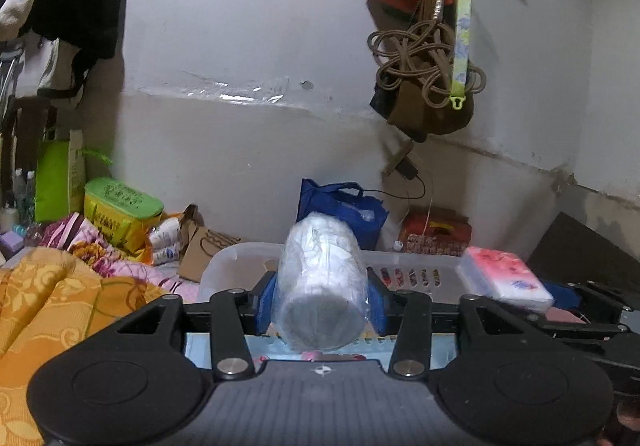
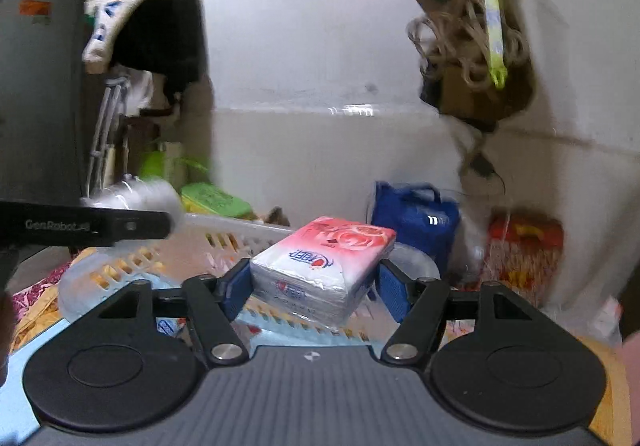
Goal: Organize objects
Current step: 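Lift roll with left tool while right tool lifts tissue pack into the basket, then grasp the purple Lu box with right tool while left tool grasps the red box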
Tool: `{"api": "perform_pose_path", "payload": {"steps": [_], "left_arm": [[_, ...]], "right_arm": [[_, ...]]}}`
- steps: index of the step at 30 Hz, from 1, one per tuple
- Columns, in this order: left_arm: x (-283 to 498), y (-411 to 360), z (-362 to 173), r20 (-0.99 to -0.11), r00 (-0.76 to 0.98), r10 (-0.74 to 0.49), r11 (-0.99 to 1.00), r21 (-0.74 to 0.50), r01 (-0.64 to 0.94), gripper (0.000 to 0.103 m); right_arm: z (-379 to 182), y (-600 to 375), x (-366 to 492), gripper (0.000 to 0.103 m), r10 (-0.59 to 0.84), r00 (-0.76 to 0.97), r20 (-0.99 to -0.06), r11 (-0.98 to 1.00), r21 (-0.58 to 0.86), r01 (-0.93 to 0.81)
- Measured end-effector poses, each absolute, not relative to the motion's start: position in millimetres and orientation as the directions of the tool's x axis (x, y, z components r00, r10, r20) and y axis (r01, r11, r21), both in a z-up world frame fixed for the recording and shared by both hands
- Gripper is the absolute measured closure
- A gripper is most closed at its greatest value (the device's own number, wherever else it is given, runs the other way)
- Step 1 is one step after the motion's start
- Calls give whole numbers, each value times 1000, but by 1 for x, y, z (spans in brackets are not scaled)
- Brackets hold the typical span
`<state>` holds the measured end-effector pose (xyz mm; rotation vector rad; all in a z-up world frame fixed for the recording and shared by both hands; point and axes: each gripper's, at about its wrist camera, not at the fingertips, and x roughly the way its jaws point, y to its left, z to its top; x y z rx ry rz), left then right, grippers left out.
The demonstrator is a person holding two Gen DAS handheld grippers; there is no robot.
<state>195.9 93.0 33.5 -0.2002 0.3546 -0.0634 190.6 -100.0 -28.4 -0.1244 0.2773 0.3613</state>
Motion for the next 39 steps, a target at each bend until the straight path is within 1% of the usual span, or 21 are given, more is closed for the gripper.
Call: {"api": "perform_pose_path", "payload": {"steps": [1, 2, 3, 6, 10, 13, 15, 17, 19, 23, 24, 26, 29, 30, 31, 33, 39], "left_arm": [[193, 95, 33, -325, 941, -99, 977, -213, 30, 4], [192, 96, 33, -316, 944, -95, 975, -220, 24, 0], [189, 98, 33, -300, 951, -81, 977, -213, 16, 0], [175, 99, 41, -269, 961, -60, 983, -183, 10, 0], [136, 93, 55, -213, 972, -101, 987, -143, 71, 0], [92, 83, 51, -163, 976, -145, 986, -103, 130, 0], [68, 80, 39, -142, 977, -160, 983, -116, 144, 0], [60, 76, 25, -171, 969, -179, 979, -129, 158, 0], [66, 72, 9, -224, 958, -181, 980, -119, 157, 0], [91, 67, -26, -382, 916, -121, 992, -86, 95, 0], [97, 68, -34, -411, 905, -110, 993, -85, 82, 0], [106, 75, -46, -450, 886, -112, 991, -110, 69, 0], [114, 82, -59, -485, 867, -110, 990, -128, 53, 1], [115, 83, -62, -492, 864, -105, 991, -123, 50, 1], [115, 83, -66, -499, 861, -99, 992, -117, 46, 1], [113, 83, -69, -512, 854, -96, 993, -111, 45, 1], [116, 77, -80, -542, 837, -80, 996, -72, 49, 1]], "right_arm": [[-29, -99, 182, 0, 288, 928, -236, 943, -101, -318], [-28, -98, 173, 0, 240, 953, -183, 956, -127, -265], [-28, -99, 163, 0, 216, 966, -138, 962, -140, -235], [-21, -108, 138, 0, 236, 966, -101, 964, -102, -247], [-22, -118, 94, 0, 251, 963, -97, 966, -44, -256], [-40, -127, 68, 0, 275, 956, -100, 961, -4, -276], [-54, -130, 67, 0, 274, 949, -159, 962, 62, -268], [-68, -129, 70, 0, 279, 928, -245, 960, 86, -266], [-78, -125, 80, 0, 244, 918, -311, 969, 57, -239], [-92, -121, 90, 1, 197, 908, -370, 978, 11, -208], [-95, -123, 91, 3, 197, 903, -381, 978, 7, -210], [-98, -127, 92, 6, 196, 898, -394, 978, 19, -206], [-109, -131, 90, 8, 201, 889, -412, 979, 41, -202], [-112, -131, 91, 10, 192, 887, -421, 980, 34, -196], [-115, -132, 91, 16, 190, 882, -431, 980, 28, -198], [-120, -132, 95, 19, 187, 868, -460, 980, 26, -198], [-123, -131, 99, 21, 230, 859, -458, 972, 66, -225]]}}
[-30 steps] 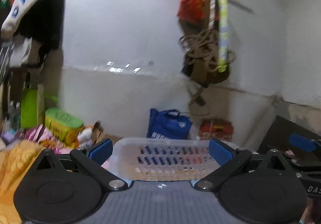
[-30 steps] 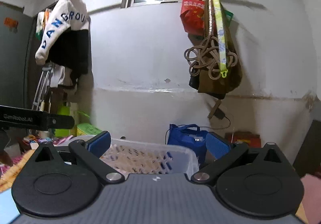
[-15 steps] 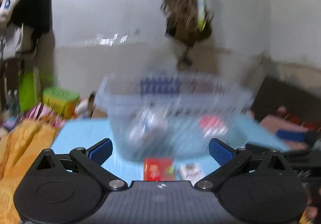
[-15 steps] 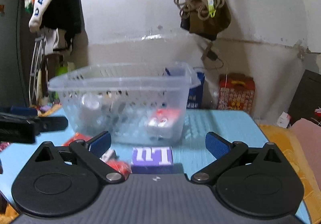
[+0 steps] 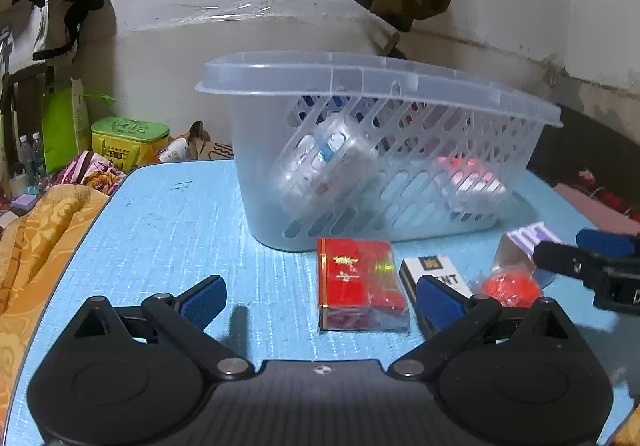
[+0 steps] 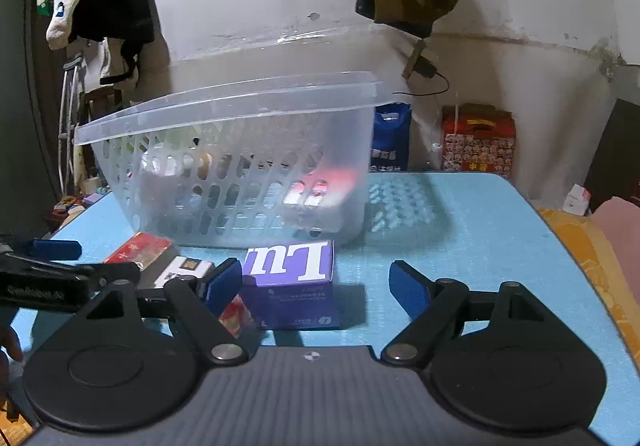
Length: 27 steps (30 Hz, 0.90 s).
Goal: Organize objects
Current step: 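Grasp the purple Lu box with right tool while left tool grasps the red box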
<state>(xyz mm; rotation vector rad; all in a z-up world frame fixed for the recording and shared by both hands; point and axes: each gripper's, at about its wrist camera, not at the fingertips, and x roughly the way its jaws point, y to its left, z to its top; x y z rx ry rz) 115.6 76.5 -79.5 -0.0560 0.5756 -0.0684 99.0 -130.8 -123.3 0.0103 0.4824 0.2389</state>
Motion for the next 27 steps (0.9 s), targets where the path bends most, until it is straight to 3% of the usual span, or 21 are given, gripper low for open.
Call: {"api": "perform_pose_path", "payload": {"steps": [4, 6, 10, 17, 23, 27], "left_arm": [[116, 76, -82, -553, 829, -84, 996, -68, 55, 1], [117, 76, -83, -558, 825, -87, 996, -66, 60, 1], [120, 78, -85, -573, 814, -96, 995, -78, 62, 1], [125, 82, -87, -591, 804, -60, 997, -80, 16, 5], [127, 69, -88, -608, 794, -30, 999, 0, 38, 6], [128, 68, -88, -612, 790, -42, 999, -6, 48, 17]], "right_arm": [[-126, -121, 99, 26, 246, 853, -461, 966, 46, -254], [-124, -120, 100, 39, 243, 847, -473, 966, 38, -256], [-123, -125, 101, 45, 215, 845, -490, 973, 39, -226], [-130, -124, 104, 45, 205, 821, -532, 971, 3, -241], [-135, -126, 104, 45, 217, 818, -533, 968, 9, -251], [-136, -125, 104, 45, 212, 821, -530, 969, 8, -246]]}}
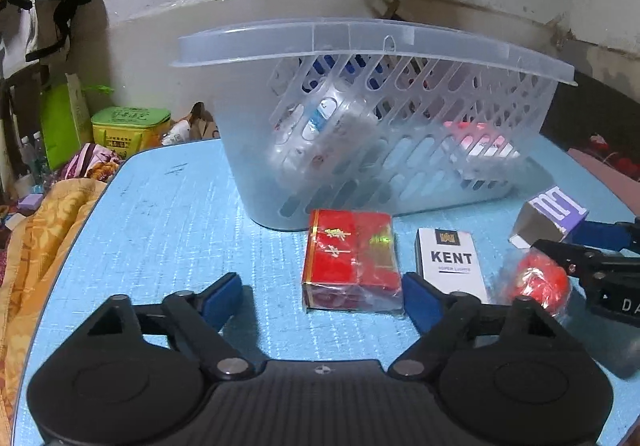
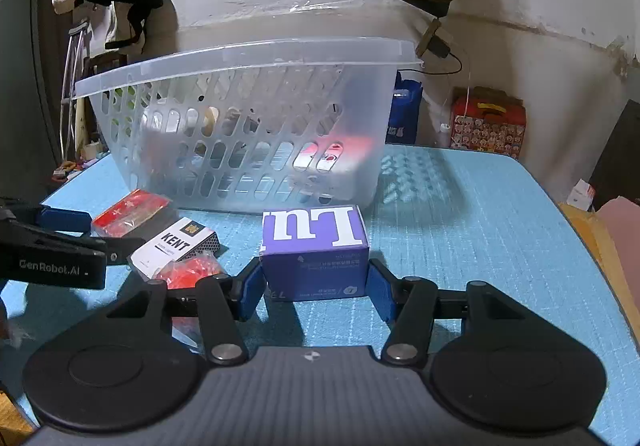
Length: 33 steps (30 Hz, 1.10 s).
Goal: Organize objects
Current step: 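Grasp the purple Lu box with right tool while left tool grasps the red box, then carry Lu box with right tool while left tool carries red box into the basket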
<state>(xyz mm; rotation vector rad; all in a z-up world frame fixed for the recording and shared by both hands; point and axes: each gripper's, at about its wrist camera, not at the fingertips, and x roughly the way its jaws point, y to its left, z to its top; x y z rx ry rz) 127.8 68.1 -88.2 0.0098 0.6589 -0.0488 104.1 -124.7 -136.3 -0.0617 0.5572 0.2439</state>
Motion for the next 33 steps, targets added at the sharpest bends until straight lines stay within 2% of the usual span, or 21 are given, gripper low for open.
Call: {"api": "perform_pose_path", "payload": {"steps": [2, 3, 4, 6, 10, 17, 23, 30, 33], "left_arm": [[126, 67, -87, -602, 797, -45, 998, -2, 56, 29], [124, 65, -87, -593, 803, -52, 998, 3, 66, 41], [123, 64, -87, -585, 809, -57, 997, 9, 77, 49], [120, 61, -87, -574, 818, -47, 996, 35, 82, 50], [116, 62, -86, -555, 828, -81, 993, 23, 112, 50], [117, 61, -86, -553, 828, -91, 993, 10, 116, 50], [106, 59, -82, -517, 852, -80, 995, 14, 102, 50], [80, 31, -61, -437, 883, -172, 979, 26, 203, 50], [74, 26, -56, -438, 873, -214, 970, 13, 244, 50]], "right_arm": [[-136, -124, 103, 46, 207, 824, -527, 969, -3, -246], [-136, -123, 102, 46, 205, 828, -522, 969, -8, -245], [-136, -123, 101, 46, 205, 831, -517, 969, -11, -246], [-135, -122, 100, 46, 208, 838, -504, 969, -13, -248], [-133, -124, 98, 46, 210, 844, -494, 968, -16, -250], [-121, -128, 90, 46, 221, 860, -459, 966, -16, -257], [-113, -131, 88, 46, 244, 861, -447, 962, 3, -271], [-97, -136, 79, 46, 257, 881, -396, 959, -5, -282], [-92, -139, 78, 46, 266, 881, -392, 958, 6, -286]]}}
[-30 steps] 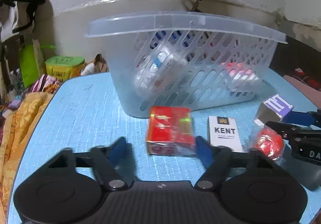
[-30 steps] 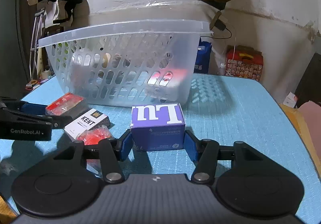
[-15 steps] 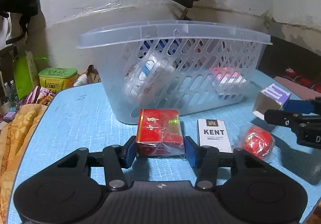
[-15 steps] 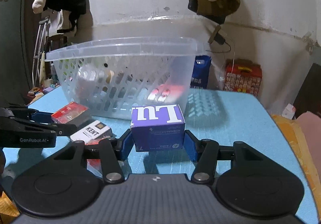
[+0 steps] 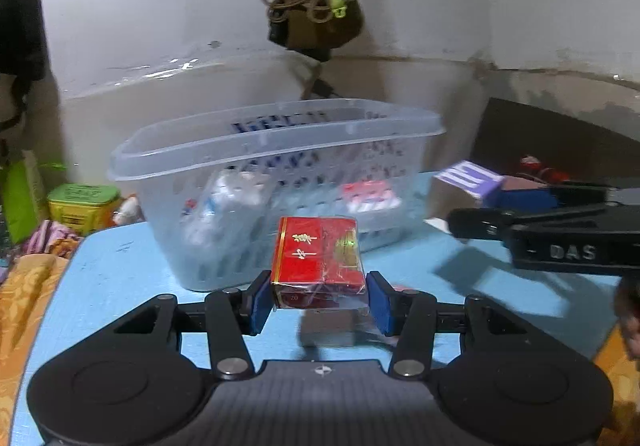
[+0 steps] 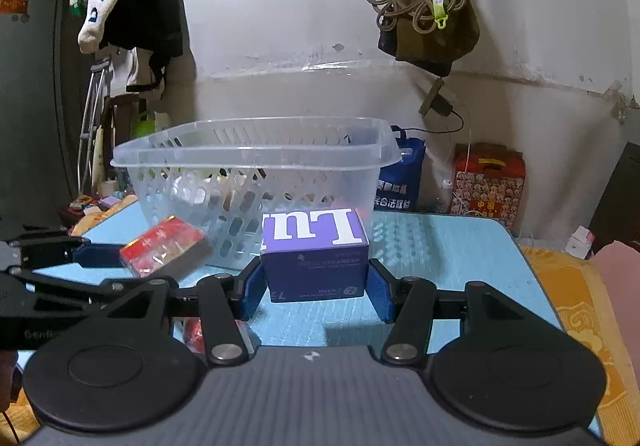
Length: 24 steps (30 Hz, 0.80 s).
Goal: Organize objects
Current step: 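Carry Lu box with right tool while left tool carries red box into the basket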
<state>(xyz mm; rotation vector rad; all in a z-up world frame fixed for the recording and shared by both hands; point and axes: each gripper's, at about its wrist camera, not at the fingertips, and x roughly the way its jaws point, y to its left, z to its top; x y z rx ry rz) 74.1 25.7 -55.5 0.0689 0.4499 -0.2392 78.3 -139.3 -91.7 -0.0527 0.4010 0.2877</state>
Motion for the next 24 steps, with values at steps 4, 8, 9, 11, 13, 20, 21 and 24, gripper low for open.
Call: {"api": "perform_pose_path", "payload": {"steps": [4, 8, 9, 11, 13, 20, 21, 24], "left_arm": [[72, 27, -52, -431, 875, -221, 969, 6, 248, 50], [67, 32, -42, -394, 893, -219, 972, -8, 235, 50], [66, 33, -38, -382, 898, -218, 973, -10, 232, 50], [63, 36, -31, -361, 907, -218, 973, -14, 228, 50], [59, 37, -25, -342, 915, -216, 974, -15, 224, 50], [52, 42, -10, -296, 930, -219, 975, -37, 218, 50], [51, 42, -8, -293, 931, -218, 976, -37, 216, 50], [51, 45, -7, -288, 933, -215, 977, -47, 210, 50]], "right_arm": [[-86, -148, 78, 46, 266, 885, -382, 961, 30, -276], [-77, -158, 75, 46, 264, 898, -353, 964, 59, -261], [-76, -159, 74, 46, 263, 901, -347, 964, 62, -257], [-74, -161, 71, 46, 262, 904, -338, 965, 66, -255], [-71, -161, 69, 46, 265, 906, -329, 964, 70, -257], [-61, -157, 62, 46, 275, 918, -286, 961, 50, -272], [-61, -155, 61, 46, 277, 918, -285, 960, 45, -276], [-60, -153, 61, 46, 279, 918, -282, 959, 39, -280]]}}
